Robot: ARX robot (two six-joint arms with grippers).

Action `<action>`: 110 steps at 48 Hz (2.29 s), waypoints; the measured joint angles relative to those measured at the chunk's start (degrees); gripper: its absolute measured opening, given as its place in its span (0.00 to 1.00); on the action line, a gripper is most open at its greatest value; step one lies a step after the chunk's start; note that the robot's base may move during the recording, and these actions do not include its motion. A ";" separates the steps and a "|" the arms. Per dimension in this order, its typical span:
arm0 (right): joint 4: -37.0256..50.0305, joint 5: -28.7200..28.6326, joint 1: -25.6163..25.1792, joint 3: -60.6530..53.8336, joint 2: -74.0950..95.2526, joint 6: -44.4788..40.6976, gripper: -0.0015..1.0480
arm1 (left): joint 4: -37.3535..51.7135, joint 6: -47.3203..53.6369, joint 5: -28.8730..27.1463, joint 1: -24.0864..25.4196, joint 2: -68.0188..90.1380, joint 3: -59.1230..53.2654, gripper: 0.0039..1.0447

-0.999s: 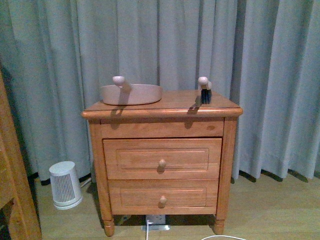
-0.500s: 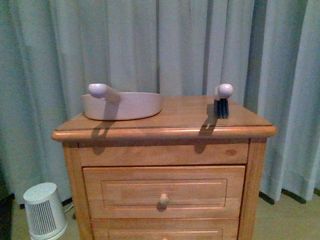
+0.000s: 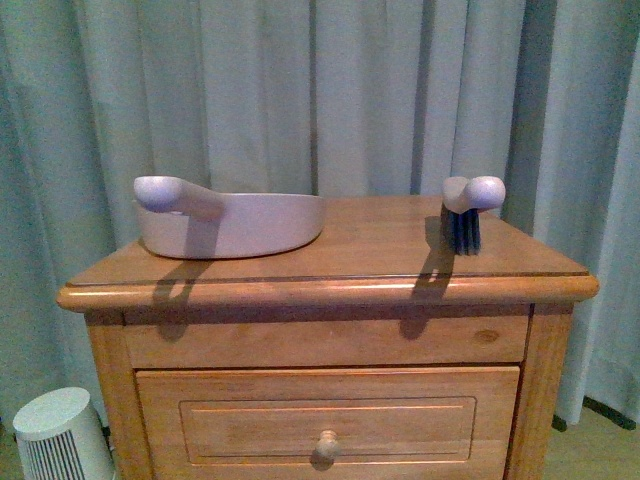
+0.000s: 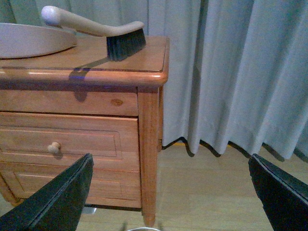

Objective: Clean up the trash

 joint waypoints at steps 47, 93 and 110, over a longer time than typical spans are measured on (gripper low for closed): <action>0.00 0.00 0.00 0.00 0.00 0.00 0.93 | 0.00 0.00 0.00 0.00 0.00 0.00 0.93; 0.00 0.02 0.00 0.00 0.00 0.02 0.93 | 5.57 14.69 -10.43 -14.21 62.45 40.74 0.93; 0.00 0.00 0.00 0.00 0.00 0.02 0.93 | 0.09 15.02 -14.45 -19.61 83.56 61.33 0.93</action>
